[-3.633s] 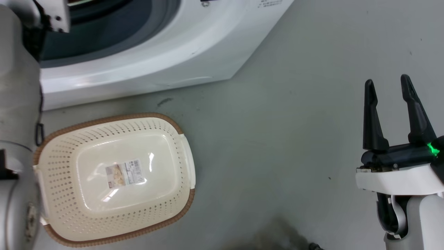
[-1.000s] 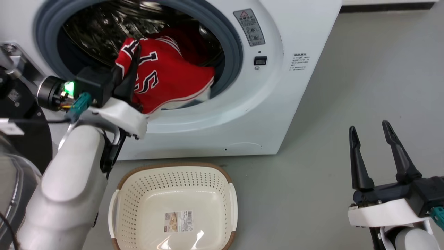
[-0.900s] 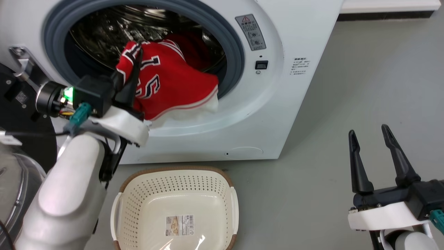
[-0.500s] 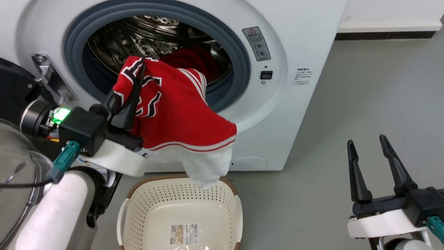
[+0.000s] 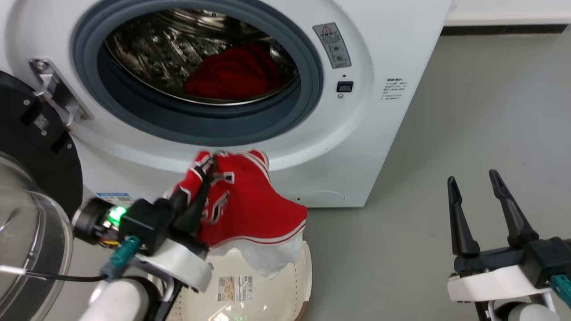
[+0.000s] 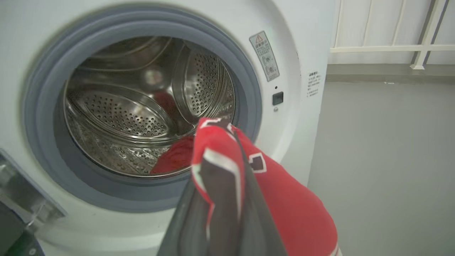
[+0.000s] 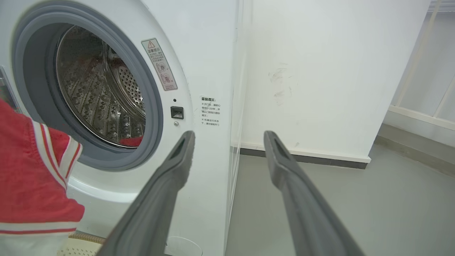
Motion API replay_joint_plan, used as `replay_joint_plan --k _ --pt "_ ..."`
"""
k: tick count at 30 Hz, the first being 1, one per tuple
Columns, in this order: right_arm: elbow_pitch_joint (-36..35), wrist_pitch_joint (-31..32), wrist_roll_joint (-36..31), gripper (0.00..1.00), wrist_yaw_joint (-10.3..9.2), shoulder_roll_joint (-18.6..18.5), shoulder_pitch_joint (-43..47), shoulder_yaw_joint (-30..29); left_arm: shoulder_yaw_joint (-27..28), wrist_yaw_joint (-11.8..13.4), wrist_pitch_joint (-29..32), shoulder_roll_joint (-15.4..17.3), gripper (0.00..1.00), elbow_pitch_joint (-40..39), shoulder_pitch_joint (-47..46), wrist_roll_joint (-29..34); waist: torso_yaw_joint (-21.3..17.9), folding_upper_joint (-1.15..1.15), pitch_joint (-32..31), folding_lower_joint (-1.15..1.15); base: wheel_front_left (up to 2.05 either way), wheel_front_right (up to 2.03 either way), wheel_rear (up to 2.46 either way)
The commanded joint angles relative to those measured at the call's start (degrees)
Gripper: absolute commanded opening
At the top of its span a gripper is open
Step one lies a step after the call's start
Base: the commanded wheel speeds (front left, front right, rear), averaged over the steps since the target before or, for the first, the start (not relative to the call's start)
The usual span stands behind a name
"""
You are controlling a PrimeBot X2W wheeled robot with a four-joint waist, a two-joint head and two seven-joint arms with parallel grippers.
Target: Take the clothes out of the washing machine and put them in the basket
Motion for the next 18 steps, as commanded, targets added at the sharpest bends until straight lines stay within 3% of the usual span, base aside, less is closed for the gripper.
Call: replay_joint_plan --k 1,9,18 --pt "-0.3 -0.1 -0.3 1.00 -0.04 0.1 -1.0 0.0 -0.1 -0.2 -0.3 -0.3 0.00 0.2 0.4 -0.2 -0.1 0.00 1.0 0.00 0.00 0.00 0.00" --pt "-1.4 -0.1 -1.1 1.00 -0.04 0.1 -4.7 -0.1 -2.9 -3.1 -5.2 -4.7 0.00 12.2 -1.4 -2.5 -0.9 0.00 9.1 0.00 0.00 0.00 0.00" --pt "-2.7 -0.1 -0.6 1.00 -0.04 0.1 -10.5 -0.6 -4.5 -6.3 -10.0 -8.4 0.00 32.3 -9.6 -2.2 -3.7 0.00 20.6 0.00 0.00 0.00 0.00"
